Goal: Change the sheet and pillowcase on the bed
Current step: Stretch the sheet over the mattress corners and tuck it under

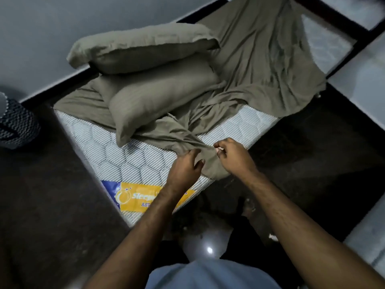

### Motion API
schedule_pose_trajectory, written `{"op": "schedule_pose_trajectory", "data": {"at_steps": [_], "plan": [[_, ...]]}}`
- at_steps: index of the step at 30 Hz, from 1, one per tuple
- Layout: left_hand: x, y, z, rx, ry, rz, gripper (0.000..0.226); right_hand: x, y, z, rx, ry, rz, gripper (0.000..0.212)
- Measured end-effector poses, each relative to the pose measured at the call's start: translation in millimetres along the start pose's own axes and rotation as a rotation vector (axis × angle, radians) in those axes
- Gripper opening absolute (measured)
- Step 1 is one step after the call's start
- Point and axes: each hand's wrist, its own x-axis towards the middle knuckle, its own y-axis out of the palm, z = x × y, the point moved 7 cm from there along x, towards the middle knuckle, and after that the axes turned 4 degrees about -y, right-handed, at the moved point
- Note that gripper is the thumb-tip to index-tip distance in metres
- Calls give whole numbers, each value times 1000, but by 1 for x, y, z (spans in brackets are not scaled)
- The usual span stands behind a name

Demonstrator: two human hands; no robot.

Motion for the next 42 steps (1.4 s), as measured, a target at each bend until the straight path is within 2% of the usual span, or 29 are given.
{"op": "schedule_pose_trajectory", "data": {"at_steps": [7, 11, 13, 16, 18, 20, 22, 24, 26, 31, 37, 42], "plan": [[110, 70, 12, -50, -274, -195, 50, 145, 63, -86, -16, -137, 229, 23], [166, 108, 50, -95, -373, -318, 44, 227, 119, -100, 23, -205, 297, 32], [186, 132, 82, -32, -441, -334, 48, 260, 151, -96, 6, -282, 300, 44], [199, 184, 148, 150, -519, -256, 61, 297, 207, -100, -24, -455, 354, 64], [196, 217, 191, 255, -526, -286, 67, 312, 253, -111, -64, -607, 407, 64], [192, 235, 210, 322, -461, -397, 66, 313, 282, -127, -120, -695, 326, 52], [193, 249, 221, 363, -401, -507, 63, 310, 302, -144, -198, -726, 136, 46], [199, 257, 233, 396, -378, -560, 63, 305, 316, -153, -312, -758, -48, 51], [202, 265, 244, 417, -375, -571, 64, 304, 328, -153, -374, -782, -132, 60], [203, 271, 247, 420, -340, -604, 64, 304, 330, -153, -384, -787, -158, 65], [204, 268, 250, 418, -339, -611, 66, 306, 326, -148, -402, -769, -125, 59], [201, 271, 247, 431, -322, -649, 64, 303, 322, -147, -388, -819, -178, 50]]}}
